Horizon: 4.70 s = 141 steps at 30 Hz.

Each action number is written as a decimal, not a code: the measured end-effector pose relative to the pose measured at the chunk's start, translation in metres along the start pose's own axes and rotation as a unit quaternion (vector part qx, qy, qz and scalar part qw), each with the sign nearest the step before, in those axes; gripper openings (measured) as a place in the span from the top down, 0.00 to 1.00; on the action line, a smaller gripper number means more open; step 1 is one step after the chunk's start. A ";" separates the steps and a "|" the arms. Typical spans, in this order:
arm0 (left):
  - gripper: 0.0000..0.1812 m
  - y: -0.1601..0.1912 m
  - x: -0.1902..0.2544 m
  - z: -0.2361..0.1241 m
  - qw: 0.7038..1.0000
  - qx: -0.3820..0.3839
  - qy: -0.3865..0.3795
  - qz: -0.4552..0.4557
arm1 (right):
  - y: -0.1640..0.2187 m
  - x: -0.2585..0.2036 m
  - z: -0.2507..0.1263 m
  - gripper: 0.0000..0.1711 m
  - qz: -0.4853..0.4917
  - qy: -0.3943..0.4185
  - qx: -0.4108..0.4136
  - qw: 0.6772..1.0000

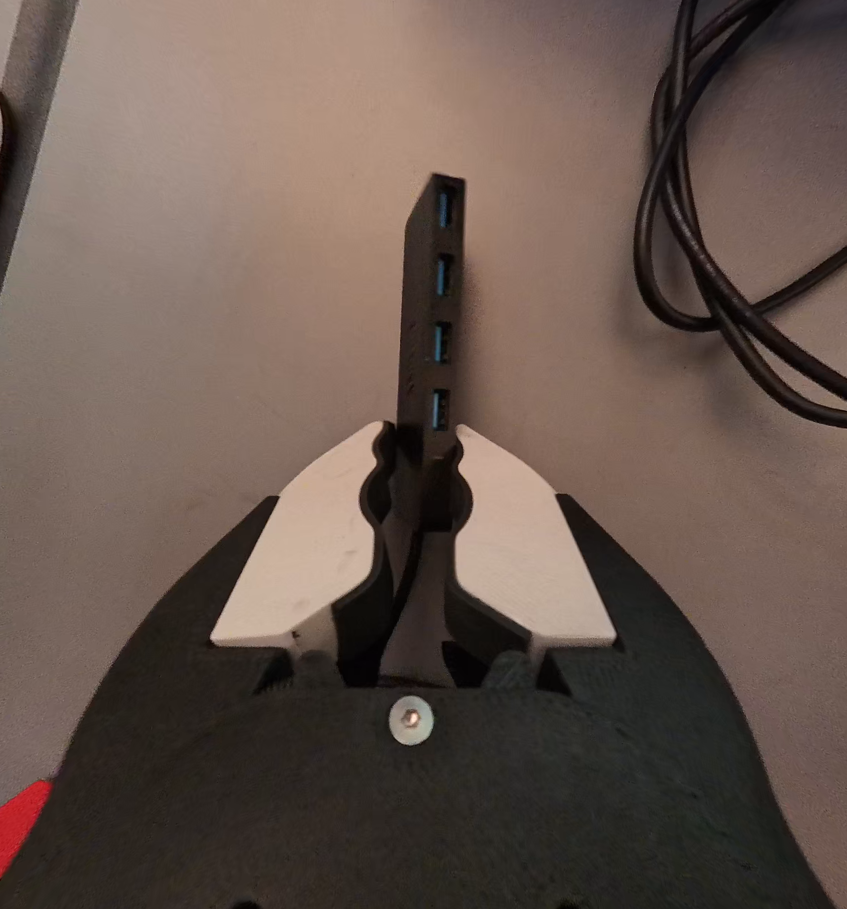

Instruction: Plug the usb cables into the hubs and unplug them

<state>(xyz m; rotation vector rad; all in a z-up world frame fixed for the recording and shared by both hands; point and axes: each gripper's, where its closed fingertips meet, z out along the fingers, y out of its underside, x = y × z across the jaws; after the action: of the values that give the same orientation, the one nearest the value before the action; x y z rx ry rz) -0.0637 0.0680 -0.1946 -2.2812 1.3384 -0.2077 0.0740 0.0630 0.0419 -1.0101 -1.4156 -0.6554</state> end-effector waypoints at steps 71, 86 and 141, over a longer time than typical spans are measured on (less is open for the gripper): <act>0.95 -0.129 0.080 -0.284 0.754 0.506 0.387 -0.162 | -0.149 0.021 -0.049 0.88 0.310 0.113 0.395 0.857; 0.95 -0.134 0.080 -0.273 0.764 0.500 0.370 -0.173 | -0.150 0.020 -0.047 0.91 0.356 0.090 0.399 0.840; 0.73 0.001 0.019 -0.016 0.982 0.036 -0.147 0.117 | -0.059 0.098 -0.087 0.93 0.353 0.137 0.336 0.862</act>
<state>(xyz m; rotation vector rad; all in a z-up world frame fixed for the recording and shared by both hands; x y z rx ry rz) -0.0605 0.0458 -0.1839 -1.9816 1.3985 0.1524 0.0741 -0.0204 0.1586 -0.7408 -0.8128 0.2392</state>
